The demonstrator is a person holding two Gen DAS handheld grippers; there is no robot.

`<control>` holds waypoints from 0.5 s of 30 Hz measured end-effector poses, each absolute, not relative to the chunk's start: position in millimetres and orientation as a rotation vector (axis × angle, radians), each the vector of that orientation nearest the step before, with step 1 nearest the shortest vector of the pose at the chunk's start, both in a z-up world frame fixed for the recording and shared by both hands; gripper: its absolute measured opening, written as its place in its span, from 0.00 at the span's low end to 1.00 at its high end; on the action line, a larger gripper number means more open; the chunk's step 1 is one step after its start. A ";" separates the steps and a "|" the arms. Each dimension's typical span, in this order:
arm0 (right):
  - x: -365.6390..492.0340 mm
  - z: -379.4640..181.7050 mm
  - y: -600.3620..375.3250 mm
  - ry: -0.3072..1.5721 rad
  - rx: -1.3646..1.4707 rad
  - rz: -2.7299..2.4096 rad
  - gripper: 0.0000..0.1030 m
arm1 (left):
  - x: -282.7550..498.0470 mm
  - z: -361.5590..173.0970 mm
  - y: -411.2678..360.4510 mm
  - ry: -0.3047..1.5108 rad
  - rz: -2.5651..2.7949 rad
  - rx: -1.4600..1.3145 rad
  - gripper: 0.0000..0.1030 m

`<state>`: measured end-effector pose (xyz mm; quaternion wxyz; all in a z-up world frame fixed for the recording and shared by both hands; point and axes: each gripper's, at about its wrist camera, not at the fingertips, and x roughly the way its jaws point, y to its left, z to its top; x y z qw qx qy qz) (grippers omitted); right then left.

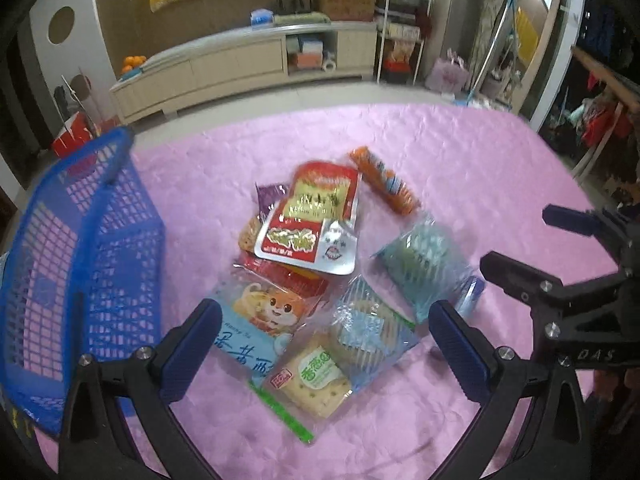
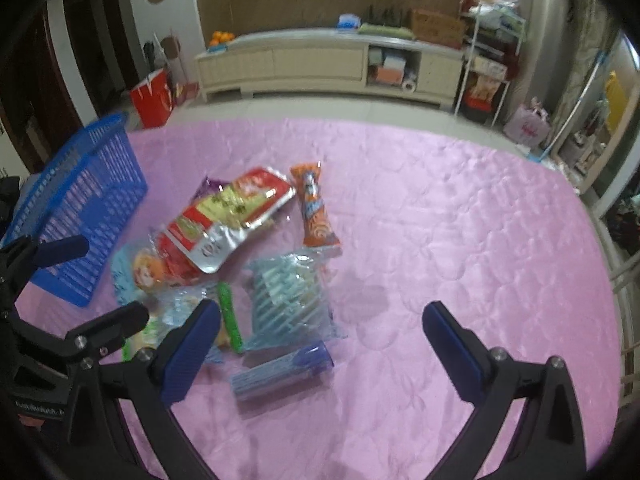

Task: Organize snacks
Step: 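Move the right tool to the light-blue striped biscuit bag and close on it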

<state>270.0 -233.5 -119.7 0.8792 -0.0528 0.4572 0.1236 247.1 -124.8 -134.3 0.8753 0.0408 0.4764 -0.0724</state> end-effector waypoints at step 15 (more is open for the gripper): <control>312.5 -171.8 -199.9 1.102 -0.193 0.360 0.70 | 255.7 -168.4 -104.7 1.096 -0.097 0.049 0.99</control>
